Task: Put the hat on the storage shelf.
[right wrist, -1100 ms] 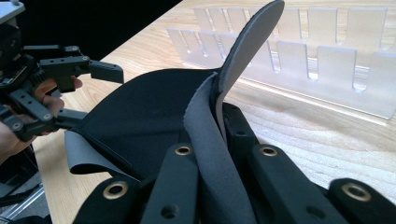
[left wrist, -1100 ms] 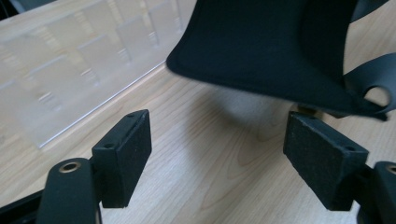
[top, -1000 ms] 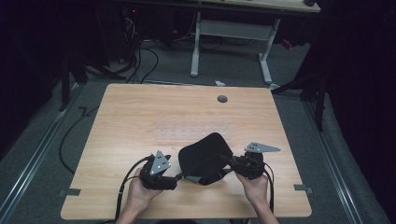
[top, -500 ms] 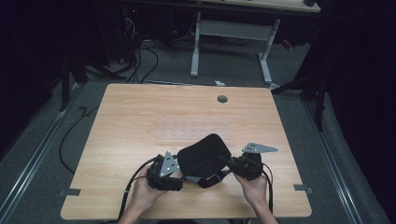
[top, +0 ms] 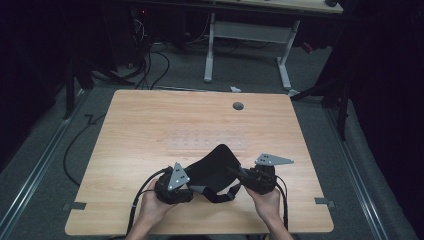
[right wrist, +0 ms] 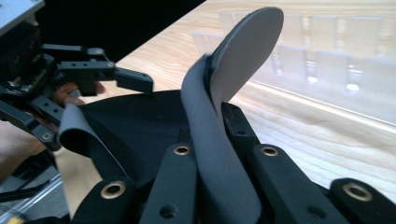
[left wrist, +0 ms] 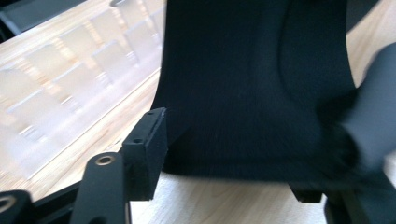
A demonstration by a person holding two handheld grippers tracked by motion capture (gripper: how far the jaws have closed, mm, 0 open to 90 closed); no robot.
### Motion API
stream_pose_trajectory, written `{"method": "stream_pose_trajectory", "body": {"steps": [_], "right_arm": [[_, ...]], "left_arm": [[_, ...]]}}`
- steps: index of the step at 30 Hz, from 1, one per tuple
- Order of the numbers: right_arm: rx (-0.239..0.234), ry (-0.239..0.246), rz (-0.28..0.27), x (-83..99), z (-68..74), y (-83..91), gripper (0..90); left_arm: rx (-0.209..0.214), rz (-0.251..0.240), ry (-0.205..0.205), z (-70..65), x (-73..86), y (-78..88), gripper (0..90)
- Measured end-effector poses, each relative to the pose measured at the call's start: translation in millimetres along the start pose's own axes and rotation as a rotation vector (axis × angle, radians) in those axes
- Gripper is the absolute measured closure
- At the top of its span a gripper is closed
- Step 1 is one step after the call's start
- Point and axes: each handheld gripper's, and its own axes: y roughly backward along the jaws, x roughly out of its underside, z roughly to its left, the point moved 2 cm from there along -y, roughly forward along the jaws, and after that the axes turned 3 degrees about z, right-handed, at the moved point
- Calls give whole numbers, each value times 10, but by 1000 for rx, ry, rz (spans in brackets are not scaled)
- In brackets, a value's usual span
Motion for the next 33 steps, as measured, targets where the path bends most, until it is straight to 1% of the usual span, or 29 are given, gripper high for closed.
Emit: {"method": "stream_pose_trajectory", "body": {"steps": [3,4,5,6,7,8,9,10,13,14,17,19,20,22,25,26,27,28,29,31,33], "right_arm": [[-3,10,-13,-28,31,-8,846],[-4,10,-19,-39,29,-11,845],[-6,5,-21,-55,21,-13,839],[-6,5,-21,-55,21,-13,839],[-7,3,-23,-56,16,-14,832],[-10,0,-20,-56,12,-13,822],[-13,-4,-19,-56,11,-11,814],[-15,-3,-20,-56,11,-5,806],[-19,-1,-25,-55,10,12,785],[-18,0,-27,-55,5,12,777],[-10,-8,-35,-59,-13,17,753],[-8,-13,-39,-60,-24,25,731],[2,-7,-38,-60,-28,33,717],[5,-5,-46,-57,-38,47,687],[6,-12,-61,-56,-65,70,624],[6,-15,-70,-57,-72,81,589],[4,-14,-87,-56,-78,96,561],[2,-14,-101,-55,-78,111,538],[12,-10,-104,-51,-80,131,524],[43,8,-106,-26,-92,168,499],[78,16,-102,28,-139,195,479]], "left_arm": [[9,10,-17,-37,24,-24,439],[13,11,-15,-41,25,-22,466],[18,5,-8,-46,19,-18,545],[22,4,-9,-44,15,-11,545],[27,-1,-4,-42,3,1,574],[38,-2,1,-39,-10,17,609],[54,-3,7,-38,-27,40,630],[61,-2,6,-36,-35,52,653],[87,5,4,-34,-56,77,702],[98,9,11,-42,-65,84,718],[139,26,16,-68,-83,117,785],[162,39,30,-91,-101,138,821],[171,39,35,-106,-107,144,840],[185,55,20,-139,-109,152,857],[201,70,38,-158,-114,144,863],[201,72,48,-160,-114,140,864],[196,78,47,-154,-114,137,864],[192,76,55,-144,-119,137,864],[191,71,69,-131,-134,146,863],[185,58,83,-98,-161,171,864],[179,44,103,-70,-192,196,864]]}}
